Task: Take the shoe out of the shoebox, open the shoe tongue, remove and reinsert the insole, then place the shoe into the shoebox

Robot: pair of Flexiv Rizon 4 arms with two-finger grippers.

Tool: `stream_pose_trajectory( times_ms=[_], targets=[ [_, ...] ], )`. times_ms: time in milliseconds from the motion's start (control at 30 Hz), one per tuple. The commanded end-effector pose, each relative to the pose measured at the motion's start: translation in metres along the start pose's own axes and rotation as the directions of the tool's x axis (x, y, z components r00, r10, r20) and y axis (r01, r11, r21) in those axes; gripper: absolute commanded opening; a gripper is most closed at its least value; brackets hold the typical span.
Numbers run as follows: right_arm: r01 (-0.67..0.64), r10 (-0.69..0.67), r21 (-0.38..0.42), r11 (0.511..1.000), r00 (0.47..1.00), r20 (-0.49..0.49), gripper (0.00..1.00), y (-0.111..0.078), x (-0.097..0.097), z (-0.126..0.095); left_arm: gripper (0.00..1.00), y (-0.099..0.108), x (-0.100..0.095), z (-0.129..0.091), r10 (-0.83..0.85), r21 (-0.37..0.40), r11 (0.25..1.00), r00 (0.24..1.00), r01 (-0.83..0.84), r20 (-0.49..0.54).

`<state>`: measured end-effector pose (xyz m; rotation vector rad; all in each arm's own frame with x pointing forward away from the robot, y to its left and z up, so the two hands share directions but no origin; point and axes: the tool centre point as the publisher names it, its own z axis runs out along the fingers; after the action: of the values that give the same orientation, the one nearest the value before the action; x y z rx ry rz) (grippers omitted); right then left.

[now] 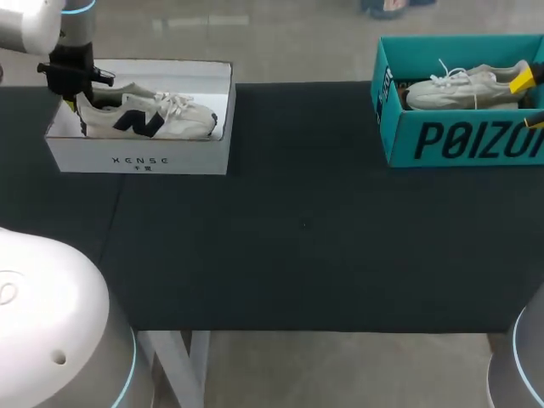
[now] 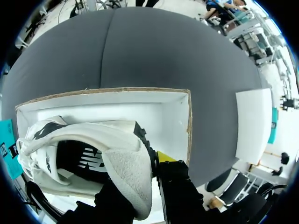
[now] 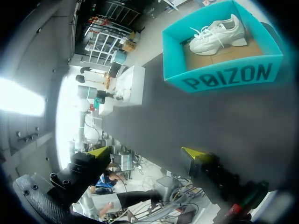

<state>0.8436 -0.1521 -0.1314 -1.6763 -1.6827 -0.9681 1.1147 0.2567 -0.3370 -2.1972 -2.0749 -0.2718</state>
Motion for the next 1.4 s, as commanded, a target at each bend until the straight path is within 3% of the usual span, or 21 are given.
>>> stream_pose_trajectory(
  times_ms=[33, 133, 200, 233, 267, 433, 600, 767, 900, 1000, 1100, 1267, 1367, 1400],
  targets=[
    [-0.001, 0.001, 0.001, 1.000, 1.000, 0.003, 1.00, 0.000, 0.000, 0.000, 0.00, -0.003, -0.005, 0.009, 0.001, 0.018, 1.000, 1.000, 0.000, -0.001],
    [-0.001, 0.001, 0.001, 1.000, 1.000, 0.003, 1.00, 0.000, 0.000, 0.000, 0.00, -0.004, -0.008, 0.016, -0.001, 0.029, 1.000, 1.000, 0.001, 0.004],
    [-0.001, 0.001, 0.001, 1.000, 1.000, 0.003, 1.00, 0.000, 0.000, 0.000, 0.43, -0.004, -0.011, 0.018, -0.003, 0.037, 0.999, 1.000, 0.003, 0.006],
    [-0.001, 0.001, 0.001, 1.000, 1.000, 0.003, 1.00, 0.000, 0.000, 0.000, 0.79, -0.005, -0.012, 0.018, 0.000, 0.042, 0.999, 1.000, 0.000, 0.011],
    [-0.001, 0.001, 0.001, 1.000, 1.000, 0.003, 1.00, 0.000, 0.000, 0.000, 1.00, -0.006, -0.013, 0.017, -0.001, 0.041, 0.999, 1.000, 0.000, 0.014],
    [-0.001, 0.001, 0.001, 1.000, 1.000, 0.003, 1.00, 0.000, 0.000, 0.000, 1.00, -0.009, -0.013, -0.003, -0.018, 0.015, 1.000, 1.000, 0.018, 0.017],
    [-0.001, 0.001, 0.001, 1.000, 1.000, 0.003, 1.00, 0.000, 0.000, 0.000, 1.00, -0.011, -0.012, -0.041, -0.052, -0.025, 0.998, 0.998, 0.053, 0.043],
    [-0.001, 0.001, 0.001, 1.000, 1.000, 0.003, 1.00, 0.000, 0.000, 0.000, 1.00, -0.012, -0.011, -0.079, -0.102, -0.016, 0.995, 0.993, 0.103, 0.056],
    [-0.001, 0.001, 0.001, 1.000, 1.000, 0.003, 1.00, 0.000, 0.000, 0.000, 1.00, -0.022, -0.010, -0.107, -0.199, 0.001, 0.980, 0.979, 0.199, 0.051],
    [-0.001, 0.001, 0.001, 1.000, 1.000, 0.003, 1.00, 0.000, 0.000, 0.000, 1.00, -0.032, -0.009, -0.122, -0.294, -0.028, 0.955, 0.955, 0.296, 0.042],
    [0.109, -0.113, 0.051, 0.993, 0.991, 0.070, 1.00, 0.019, 0.004, -0.010, 1.00, -0.037, -0.012, -0.130, -0.345, -0.034, 0.937, 0.937, 0.348, 0.060],
    [0.190, -0.214, 0.122, 0.974, 0.951, 0.222, 1.00, 0.060, -0.014, -0.022, 1.00, -0.044, -0.025, -0.141, -0.355, -0.022, 0.933, 0.929, 0.359, 0.102],
    [0.219, -0.261, 0.158, 0.963, 0.902, 0.342, 1.00, 0.093, -0.030, -0.027, 1.00, -0.050, -0.034, -0.147, -0.341, -0.018, 0.938, 0.933, 0.345, 0.112],
    [0.211, -0.262, 0.164, 0.964, 0.865, 0.428, 1.00, 0.104, -0.038, -0.028, 1.00, -0.051, -0.038, -0.149, -0.333, -0.017, 0.941, 0.935, 0.338, 0.118]
  ],
)
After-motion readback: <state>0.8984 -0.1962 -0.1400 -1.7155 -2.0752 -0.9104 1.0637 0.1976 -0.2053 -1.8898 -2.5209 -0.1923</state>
